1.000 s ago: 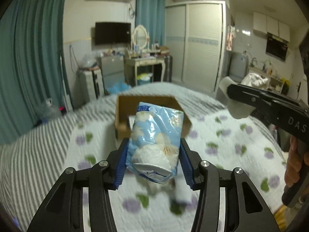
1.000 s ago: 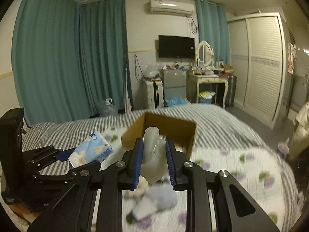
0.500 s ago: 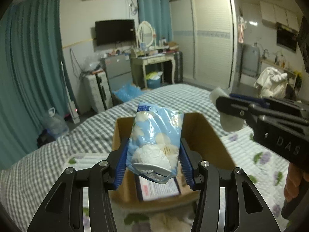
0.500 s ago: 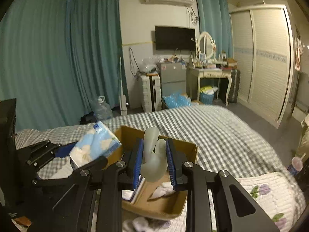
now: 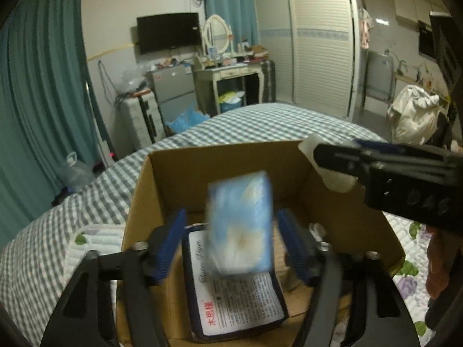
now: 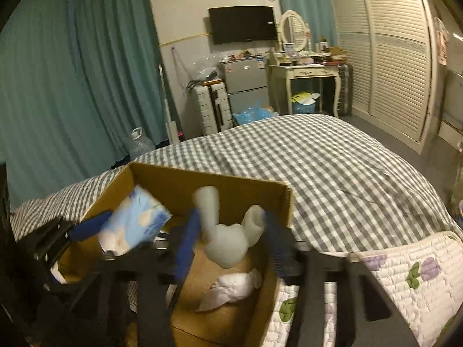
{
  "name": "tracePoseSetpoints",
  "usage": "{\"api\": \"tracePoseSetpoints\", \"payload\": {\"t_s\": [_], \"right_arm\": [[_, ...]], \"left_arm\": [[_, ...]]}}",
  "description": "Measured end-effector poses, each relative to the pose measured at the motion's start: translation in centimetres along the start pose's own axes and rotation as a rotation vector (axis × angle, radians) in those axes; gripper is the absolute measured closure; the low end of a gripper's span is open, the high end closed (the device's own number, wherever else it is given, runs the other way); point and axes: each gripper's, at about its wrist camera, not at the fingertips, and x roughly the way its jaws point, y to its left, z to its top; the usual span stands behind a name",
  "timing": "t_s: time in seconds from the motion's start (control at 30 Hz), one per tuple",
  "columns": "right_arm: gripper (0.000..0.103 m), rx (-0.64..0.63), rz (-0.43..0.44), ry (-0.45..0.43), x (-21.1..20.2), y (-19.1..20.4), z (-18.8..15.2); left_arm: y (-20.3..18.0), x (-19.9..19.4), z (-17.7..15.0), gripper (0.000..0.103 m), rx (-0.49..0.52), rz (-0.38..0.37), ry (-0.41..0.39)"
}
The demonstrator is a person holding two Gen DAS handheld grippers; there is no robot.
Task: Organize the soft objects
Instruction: 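Carry both held items into the cardboard box and open both tools, then move both open tools back toward the remaining soft items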
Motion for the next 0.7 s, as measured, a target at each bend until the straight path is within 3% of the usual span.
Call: {"api": "tracePoseSetpoints", "payload": {"t_s": [0.03,0.2,0.37,0.43,0.47,0.7], "right_arm": [[0.037,0.005,0.001,-0.013,-0.6,-0.1,0.1],[0.035,-0.011,-0.021,-0.062,-5.3,0.7,1.8],[0.026,-0.026,-0.047,-0.124,-12.8,2.5,3.1],[0.018,-0.03,-0.058,-0.148,-16.2,3.2,3.3],[0.012,-0.035,-0.068,-0.159,-18.0,3.7,3.5],[0.001,-0.094,-0.119,-0.15,-26.2,6.6,1.1]], "left_arm": [[-0.1,-0.4,0.1,0.019,0.002,0.008,-0.006],[0.6,-4.1,1.7,0.019,0.0,0.047,-0.034],[1.3,-11.8,3.4,0.018,0.005,0.053,-0.118],[1.8,-14.3,3.7,0.009,0.001,0.051,-0.148],[2.0,-16.3,3.7,0.009,-0.001,0.052,-0.172],[3.5,-23.3,1.8,0.009,-0.031,0.054,-0.203]]}}
